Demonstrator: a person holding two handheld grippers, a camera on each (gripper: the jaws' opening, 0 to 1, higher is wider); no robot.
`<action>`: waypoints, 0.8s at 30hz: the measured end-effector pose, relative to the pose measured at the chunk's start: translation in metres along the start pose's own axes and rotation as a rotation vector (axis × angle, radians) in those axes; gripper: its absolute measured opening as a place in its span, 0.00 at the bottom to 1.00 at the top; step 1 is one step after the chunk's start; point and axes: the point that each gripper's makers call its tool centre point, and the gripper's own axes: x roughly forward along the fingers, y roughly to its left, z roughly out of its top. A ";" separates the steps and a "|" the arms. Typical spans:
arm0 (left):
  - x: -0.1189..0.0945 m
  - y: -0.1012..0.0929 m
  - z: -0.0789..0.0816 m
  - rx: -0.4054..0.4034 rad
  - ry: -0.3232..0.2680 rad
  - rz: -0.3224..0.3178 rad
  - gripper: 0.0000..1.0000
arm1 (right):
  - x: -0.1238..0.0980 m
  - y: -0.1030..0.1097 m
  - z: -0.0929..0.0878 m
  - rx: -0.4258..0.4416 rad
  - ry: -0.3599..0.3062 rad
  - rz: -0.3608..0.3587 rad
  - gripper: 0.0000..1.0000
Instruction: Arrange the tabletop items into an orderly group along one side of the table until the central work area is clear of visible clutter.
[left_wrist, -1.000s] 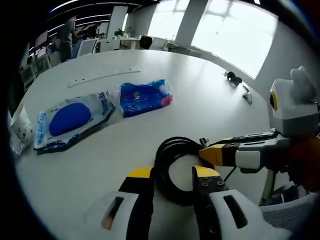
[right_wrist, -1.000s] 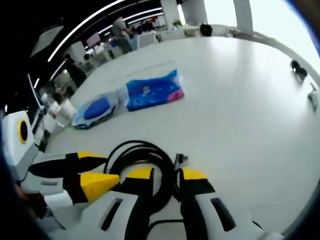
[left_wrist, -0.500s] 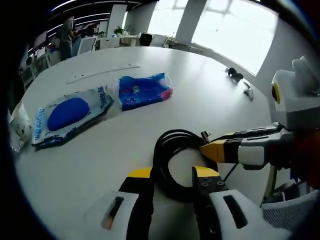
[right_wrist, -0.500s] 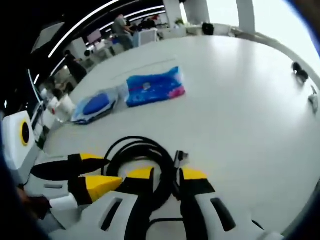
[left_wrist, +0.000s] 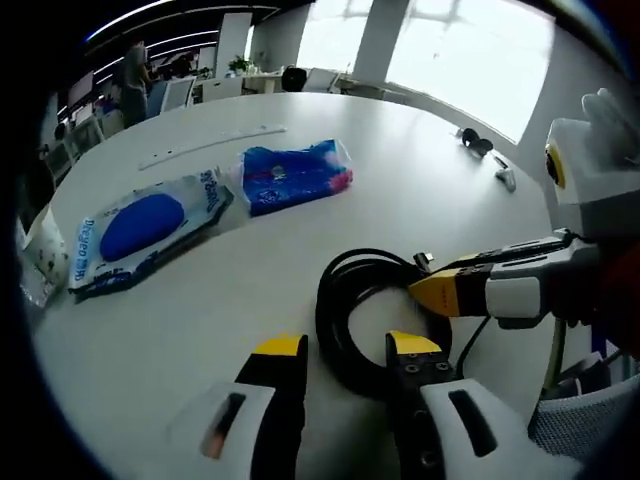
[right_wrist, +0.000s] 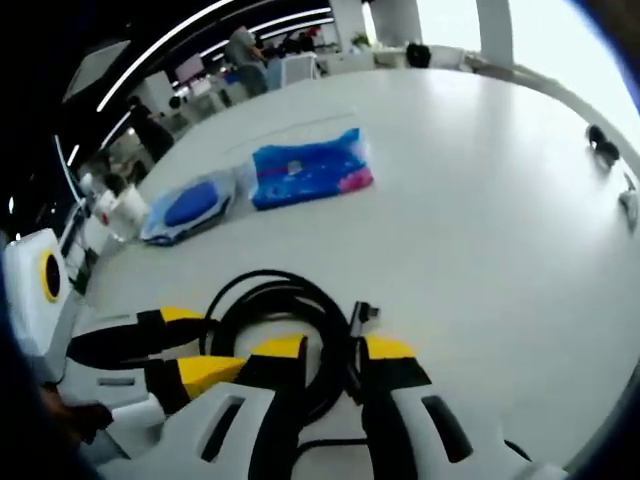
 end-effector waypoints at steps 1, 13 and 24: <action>0.000 -0.001 0.002 0.003 -0.012 -0.003 0.28 | 0.000 0.000 0.000 0.001 -0.002 0.000 0.18; 0.002 -0.001 0.002 0.007 -0.007 -0.007 0.27 | 0.001 0.000 -0.001 -0.002 0.000 0.001 0.18; 0.003 0.002 0.002 0.026 -0.008 0.008 0.25 | 0.003 -0.001 0.000 -0.031 0.002 -0.001 0.17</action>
